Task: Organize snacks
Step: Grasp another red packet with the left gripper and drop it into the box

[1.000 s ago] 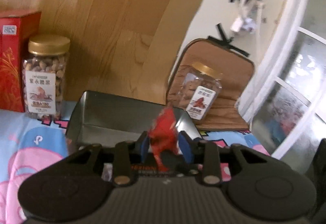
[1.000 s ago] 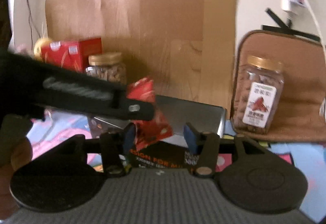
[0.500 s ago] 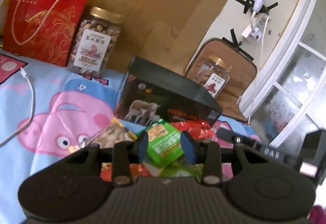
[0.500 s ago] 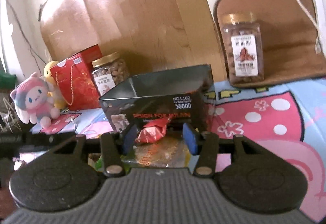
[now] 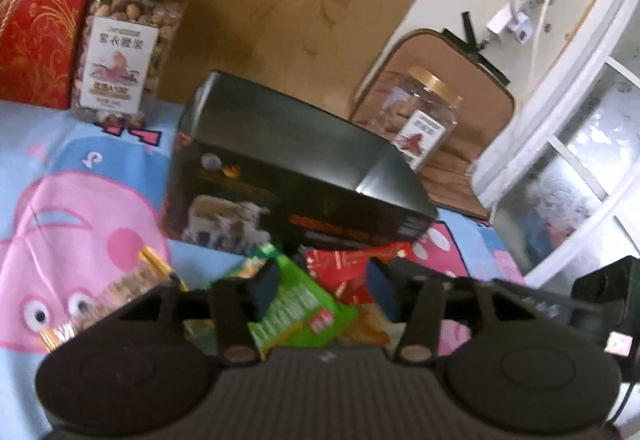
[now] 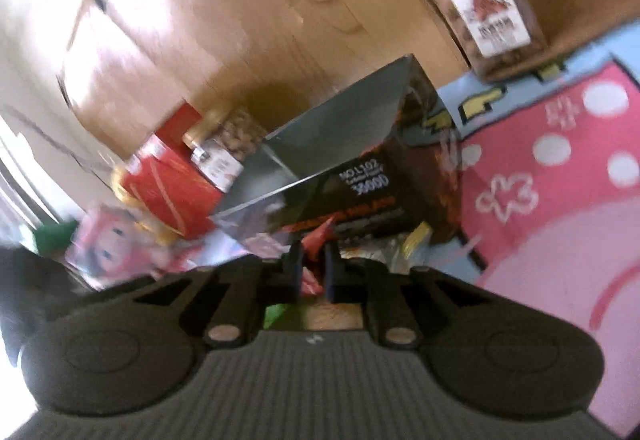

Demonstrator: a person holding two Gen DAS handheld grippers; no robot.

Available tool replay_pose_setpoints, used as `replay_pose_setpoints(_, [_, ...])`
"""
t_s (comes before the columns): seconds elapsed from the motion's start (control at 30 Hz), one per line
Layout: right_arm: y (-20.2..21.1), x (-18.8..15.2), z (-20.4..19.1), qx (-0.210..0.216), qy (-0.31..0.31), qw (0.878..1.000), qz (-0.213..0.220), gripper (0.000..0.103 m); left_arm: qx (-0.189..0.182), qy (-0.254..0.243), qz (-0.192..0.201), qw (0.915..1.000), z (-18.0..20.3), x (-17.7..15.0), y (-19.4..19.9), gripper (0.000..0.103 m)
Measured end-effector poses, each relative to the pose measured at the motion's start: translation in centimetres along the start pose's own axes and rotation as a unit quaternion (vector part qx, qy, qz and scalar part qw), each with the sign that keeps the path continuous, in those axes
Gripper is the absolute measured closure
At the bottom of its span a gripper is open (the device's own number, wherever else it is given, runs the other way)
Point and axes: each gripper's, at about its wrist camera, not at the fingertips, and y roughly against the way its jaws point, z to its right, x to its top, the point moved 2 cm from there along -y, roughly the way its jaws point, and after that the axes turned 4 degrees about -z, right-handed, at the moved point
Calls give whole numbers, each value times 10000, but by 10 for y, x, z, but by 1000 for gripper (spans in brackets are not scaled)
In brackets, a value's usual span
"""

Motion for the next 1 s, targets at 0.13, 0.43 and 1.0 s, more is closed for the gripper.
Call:
replay_pose_setpoints(0.13, [33, -20, 25, 623, -872, 9941, 173, 91, -151, -35, -11, 9999, 6, -12, 3, 30])
replay_pose_setpoints(0.43, [57, -64, 80, 1244, -2238, 9666, 53, 91, 43, -830, 133, 9964, 51, -42, 15, 38])
replay_pose_setpoints(1.0, [62, -46, 45, 1246, -1345, 9826, 291, 93, -387, -1064, 157, 9934, 68, -27, 13, 80])
